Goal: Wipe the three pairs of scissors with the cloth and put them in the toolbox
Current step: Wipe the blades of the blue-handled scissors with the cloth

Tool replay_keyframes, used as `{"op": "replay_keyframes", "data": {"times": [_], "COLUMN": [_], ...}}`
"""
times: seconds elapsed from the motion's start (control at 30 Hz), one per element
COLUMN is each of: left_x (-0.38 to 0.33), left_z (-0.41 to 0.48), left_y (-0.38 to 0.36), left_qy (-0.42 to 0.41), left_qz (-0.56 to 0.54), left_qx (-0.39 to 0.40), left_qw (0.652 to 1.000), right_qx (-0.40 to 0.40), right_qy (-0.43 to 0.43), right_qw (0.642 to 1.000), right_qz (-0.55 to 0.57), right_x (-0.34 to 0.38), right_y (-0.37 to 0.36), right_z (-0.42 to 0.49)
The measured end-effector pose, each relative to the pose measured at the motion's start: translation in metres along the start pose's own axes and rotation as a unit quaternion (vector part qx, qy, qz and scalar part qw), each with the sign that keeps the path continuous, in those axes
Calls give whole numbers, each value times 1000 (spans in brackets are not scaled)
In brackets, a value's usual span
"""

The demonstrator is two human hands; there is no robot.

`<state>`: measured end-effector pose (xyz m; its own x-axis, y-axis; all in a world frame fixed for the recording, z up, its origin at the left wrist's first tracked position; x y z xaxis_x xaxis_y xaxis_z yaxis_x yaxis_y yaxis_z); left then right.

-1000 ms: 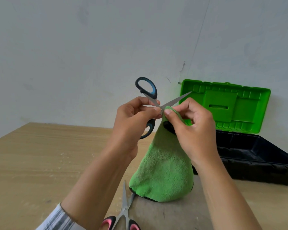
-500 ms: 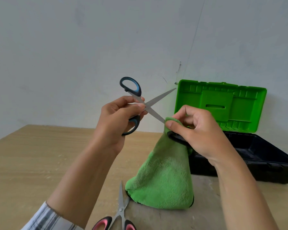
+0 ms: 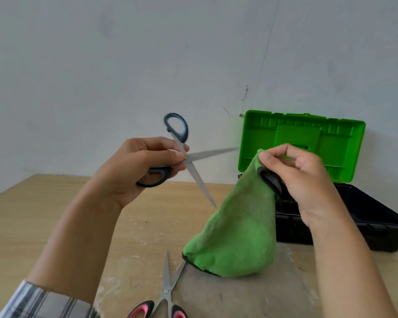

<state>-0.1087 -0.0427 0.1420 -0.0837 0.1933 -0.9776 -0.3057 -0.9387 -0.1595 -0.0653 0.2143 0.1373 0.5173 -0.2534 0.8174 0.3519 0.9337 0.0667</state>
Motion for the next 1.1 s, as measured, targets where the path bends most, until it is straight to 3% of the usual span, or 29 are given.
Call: {"op": "replay_keyframes", "data": {"times": [0.13,0.27,0.5,0.77,1.1], "left_x": [3,5,4,0,2], "left_z": [-3,-3,-4,-4,-5], "left_y": [-16,-20,-16,-13,-15], "left_qy": [14,11,-2,-30,-39], "left_qz": [83,131,167,205,184], "left_qx": [59,56,21,-2,-12], "left_qw": [995,990,986,978,982], "right_qx": [5,54,203,208,122], "right_qy": [-3,-11,28,52,98], "right_qw": [999,995,978,973,982], "right_qz": [43,84,-41,-84,-106], "right_x": [4,9,11,12,9], "right_y": [-7,-15,-35,-39,-42], "right_z": [-1,-4,-12,-14,-12]}}
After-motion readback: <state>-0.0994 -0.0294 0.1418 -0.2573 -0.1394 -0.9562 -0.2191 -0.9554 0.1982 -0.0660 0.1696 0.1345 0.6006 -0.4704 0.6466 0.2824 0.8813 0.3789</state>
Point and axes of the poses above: each hand's wrist, its own z-axis towards the middle knuckle, its own y-axis out of the back of the hand, x = y × z, the point moved 5 cm from there along z, towards the middle knuckle, and after that the axes turned 8 degrees about y, right-handed, at the moved point
